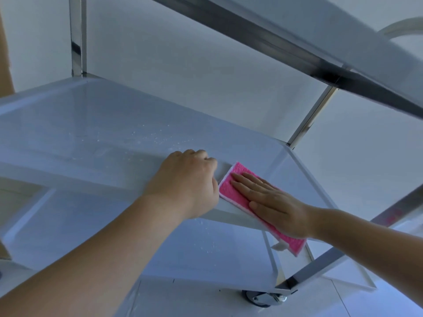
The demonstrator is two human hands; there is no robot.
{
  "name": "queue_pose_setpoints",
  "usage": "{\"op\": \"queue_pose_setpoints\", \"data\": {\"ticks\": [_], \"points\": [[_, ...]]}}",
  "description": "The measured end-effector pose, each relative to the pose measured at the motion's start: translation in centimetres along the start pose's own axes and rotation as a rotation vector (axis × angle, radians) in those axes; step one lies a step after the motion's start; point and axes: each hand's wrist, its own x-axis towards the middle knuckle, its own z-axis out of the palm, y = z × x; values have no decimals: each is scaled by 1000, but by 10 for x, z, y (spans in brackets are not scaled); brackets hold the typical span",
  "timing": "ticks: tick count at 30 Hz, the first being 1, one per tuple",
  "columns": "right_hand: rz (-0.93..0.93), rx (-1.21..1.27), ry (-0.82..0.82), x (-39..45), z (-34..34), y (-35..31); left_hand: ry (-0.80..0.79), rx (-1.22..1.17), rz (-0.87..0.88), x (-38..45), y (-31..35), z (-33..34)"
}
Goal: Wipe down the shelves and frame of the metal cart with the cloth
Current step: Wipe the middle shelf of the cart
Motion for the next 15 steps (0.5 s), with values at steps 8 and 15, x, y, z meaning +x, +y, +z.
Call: {"op": "queue_pose_setpoints", "data": {"ticks": [8,15], "points": [[-8,10,-24,-1,-1,6,-177,-13,17,8,-15,-11],[26,20,-32,7,-7,49,-180,-82,4,3,-31,-4]]}}
